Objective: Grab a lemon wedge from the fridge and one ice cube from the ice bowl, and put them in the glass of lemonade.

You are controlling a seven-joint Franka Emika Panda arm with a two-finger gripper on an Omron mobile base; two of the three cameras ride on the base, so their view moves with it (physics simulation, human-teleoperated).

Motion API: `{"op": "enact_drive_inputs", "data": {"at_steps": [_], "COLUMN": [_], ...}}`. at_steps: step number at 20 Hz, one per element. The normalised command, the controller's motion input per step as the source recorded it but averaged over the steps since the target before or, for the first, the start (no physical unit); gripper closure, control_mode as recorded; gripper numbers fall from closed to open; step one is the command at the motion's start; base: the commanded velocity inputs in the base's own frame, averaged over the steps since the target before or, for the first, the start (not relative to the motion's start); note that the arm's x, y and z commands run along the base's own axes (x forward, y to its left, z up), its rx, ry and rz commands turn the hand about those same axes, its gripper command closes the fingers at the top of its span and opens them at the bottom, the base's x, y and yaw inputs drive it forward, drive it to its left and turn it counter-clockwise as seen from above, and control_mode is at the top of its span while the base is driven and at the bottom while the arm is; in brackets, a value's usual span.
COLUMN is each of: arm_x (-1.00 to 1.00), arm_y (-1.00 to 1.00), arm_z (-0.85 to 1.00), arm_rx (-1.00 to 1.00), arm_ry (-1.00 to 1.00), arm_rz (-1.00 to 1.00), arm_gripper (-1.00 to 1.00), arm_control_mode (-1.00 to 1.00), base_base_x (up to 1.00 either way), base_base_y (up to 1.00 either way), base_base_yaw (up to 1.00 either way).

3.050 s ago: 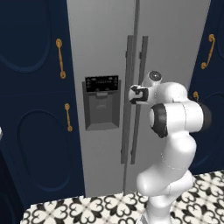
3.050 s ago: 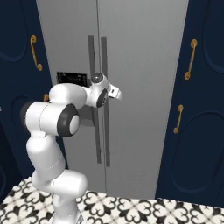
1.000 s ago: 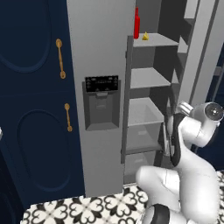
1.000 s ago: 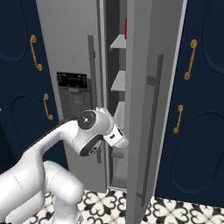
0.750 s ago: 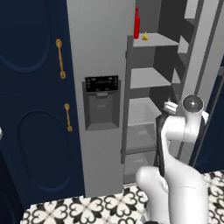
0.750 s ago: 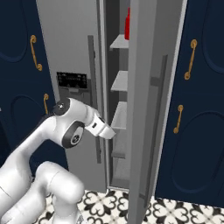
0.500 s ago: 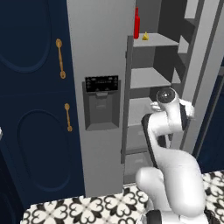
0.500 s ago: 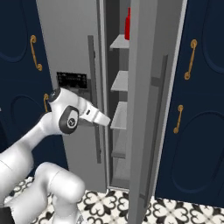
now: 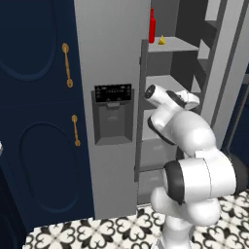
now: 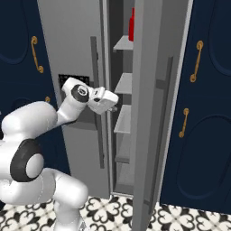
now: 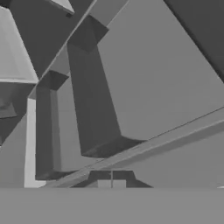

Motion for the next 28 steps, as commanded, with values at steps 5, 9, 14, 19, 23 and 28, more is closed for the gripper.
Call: {"op": "enact_drive_inputs", "data": {"at_steps": [5, 9, 14, 19, 23, 28], "arm_x": [0.38, 0.05, 0.16, 0.00, 0.00, 0.00], "arm_y": [-0.51, -0.11, -0.47, -0.97, -1.00, -0.98], "arm_z": [0.00, -0.17, -0.01, 0.00, 0.00, 0.00], "arm_rx": [-0.11, 0.00, -0.02, 0.00, 0.00, 0.00], "arm_ry": [0.18, 0.00, 0.15, 0.15, 0.11, 0.06], "arm_rz": [0.00, -0.04, -0.03, -0.02, -0.07, -0.09], "arm_gripper": [1.00, -1.00, -1.00, -1.00, -1.00, -1.00], "arm_control_mode": [-1.00, -1.00, -1.00, -1.00, -1.00, -1.00], "base_base_x": [0.00, 0.00, 0.00, 0.00, 0.00, 0.00], "base_base_y": [0.00, 0.00, 0.00, 0.00, 0.00, 0.00], "base_base_yaw": [0.00, 0.00, 0.00, 0.00, 0.00, 0.00]}}
